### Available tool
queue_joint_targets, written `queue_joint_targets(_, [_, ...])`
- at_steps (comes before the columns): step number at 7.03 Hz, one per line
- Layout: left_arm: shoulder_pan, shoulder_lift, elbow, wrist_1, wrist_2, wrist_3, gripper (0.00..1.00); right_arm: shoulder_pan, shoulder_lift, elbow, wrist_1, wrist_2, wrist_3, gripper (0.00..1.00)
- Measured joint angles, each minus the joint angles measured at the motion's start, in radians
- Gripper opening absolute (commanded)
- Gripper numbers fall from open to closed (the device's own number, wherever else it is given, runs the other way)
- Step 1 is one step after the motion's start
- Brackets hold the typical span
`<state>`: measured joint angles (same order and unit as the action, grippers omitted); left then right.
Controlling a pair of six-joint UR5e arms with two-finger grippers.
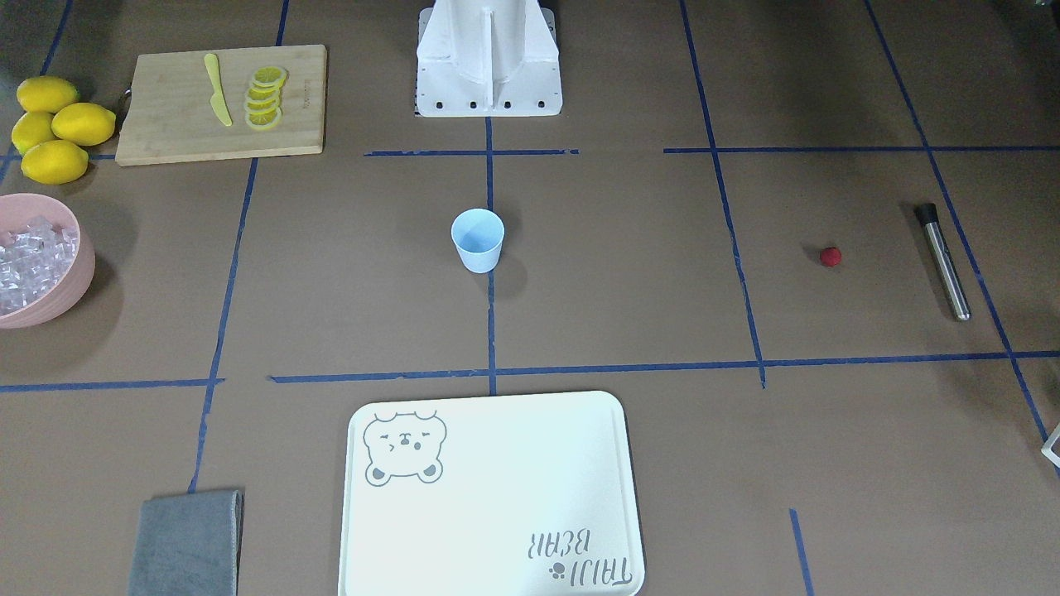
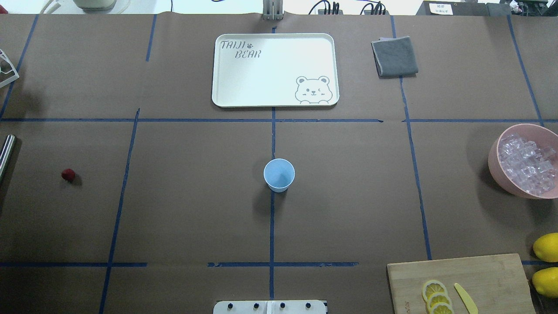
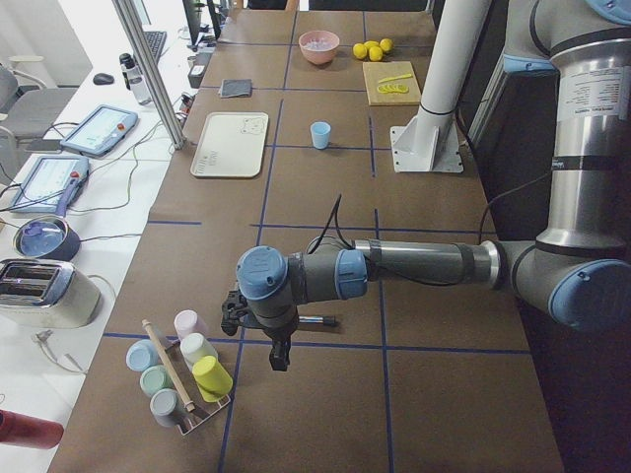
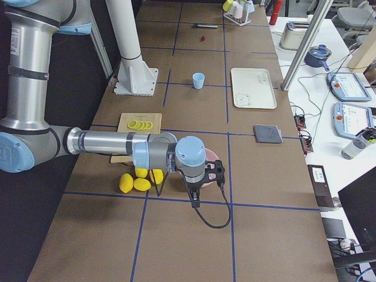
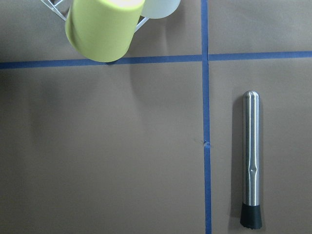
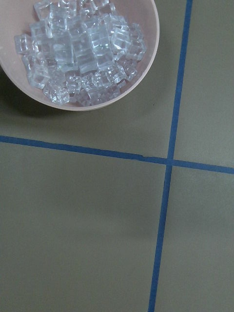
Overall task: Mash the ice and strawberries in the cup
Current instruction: 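Lower the right gripper into the pink bowl of ice cubes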
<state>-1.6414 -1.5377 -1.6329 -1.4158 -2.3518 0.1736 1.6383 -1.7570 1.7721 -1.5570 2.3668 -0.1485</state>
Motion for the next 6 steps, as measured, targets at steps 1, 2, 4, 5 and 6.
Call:
queue_joint_targets(1, [-0.001,0.000,0.000,0.000,0.000,0.000,1.00,0.000,0.002,0.001,0.000,0.000,0.000,1.00])
queue_joint_targets(2, [-0.001,0.000,0.000,0.000,0.000,0.000,1.00,0.000,0.004,0.003,0.001,-0.002,-0.001,1.00])
queue_joint_targets(4, [-0.001,0.000,0.000,0.000,0.000,0.000,1.00,0.000,0.007,0.007,0.000,-0.006,-0.001,1.00])
queue_joint_targets(5, [-0.002,-0.001,-0.001,0.000,0.000,0.001,1.00,0.000,0.007,0.009,0.000,-0.006,0.000,1.00])
queue_joint_targets(6, [-0.002,-0.004,-0.001,0.000,0.000,0.000,1.00,0.000,0.005,0.017,0.001,-0.005,0.005,1.00])
